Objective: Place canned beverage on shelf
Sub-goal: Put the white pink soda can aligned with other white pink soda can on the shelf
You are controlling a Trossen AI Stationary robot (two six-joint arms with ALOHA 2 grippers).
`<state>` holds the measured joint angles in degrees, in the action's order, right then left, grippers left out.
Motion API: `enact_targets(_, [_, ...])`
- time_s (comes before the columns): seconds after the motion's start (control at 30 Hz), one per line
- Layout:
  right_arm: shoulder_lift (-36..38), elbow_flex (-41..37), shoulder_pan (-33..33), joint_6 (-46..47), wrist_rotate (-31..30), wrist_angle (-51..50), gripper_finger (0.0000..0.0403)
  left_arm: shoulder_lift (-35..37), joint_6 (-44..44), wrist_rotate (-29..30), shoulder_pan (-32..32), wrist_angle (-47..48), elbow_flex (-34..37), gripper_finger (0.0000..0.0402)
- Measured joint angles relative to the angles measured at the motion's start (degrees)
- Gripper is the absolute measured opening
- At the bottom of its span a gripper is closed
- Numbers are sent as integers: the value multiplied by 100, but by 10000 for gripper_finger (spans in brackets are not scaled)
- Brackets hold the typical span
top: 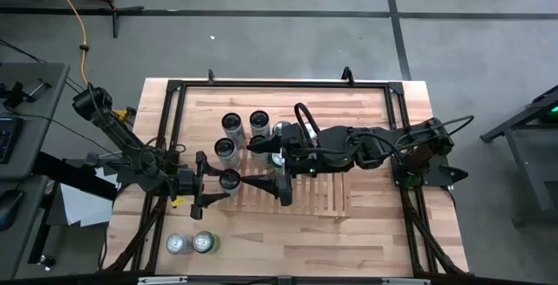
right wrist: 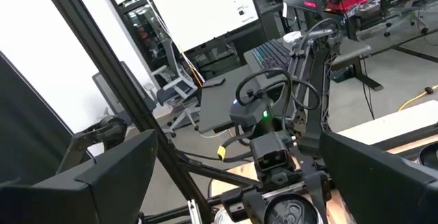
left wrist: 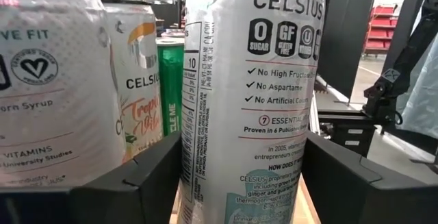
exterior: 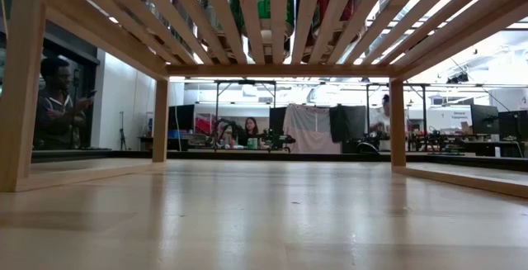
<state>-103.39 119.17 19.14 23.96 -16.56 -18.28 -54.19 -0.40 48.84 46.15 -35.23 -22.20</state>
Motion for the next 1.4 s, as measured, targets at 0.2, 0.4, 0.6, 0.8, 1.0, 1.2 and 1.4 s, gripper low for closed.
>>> enact_targets(0.2, [-115, 2, 0, 435, -57, -448, 393, 0, -105, 4, 0, 110, -2, 275])
enact_targets(0.4, [-604, -7, -39, 290, 112, -285, 377, 4, -209, 113, 0, 149, -4, 283])
enact_targets(0.6, [-918, -6, -93, 193, -319, -290, 259, 4, -249, 129, 0, 156, -3, 284])
enact_targets(0.8, [-916, 0, -117, -98, -451, -350, 30, 4, -274, 132, 0, 158, -4, 284])
enact_targets(1.0, [-1077, 0, -111, -161, -546, -419, 7, 4, -419, 144, 0, 188, -4, 284])
enact_targets(1.2, [-1176, 0, -86, -226, -573, -420, 1, 4, -535, 147, -2, 225, -9, 284])
enact_targets(1.4, [-1178, 0, -72, -338, -642, -569, 0, 4, -538, 142, 0, 245, -11, 284])
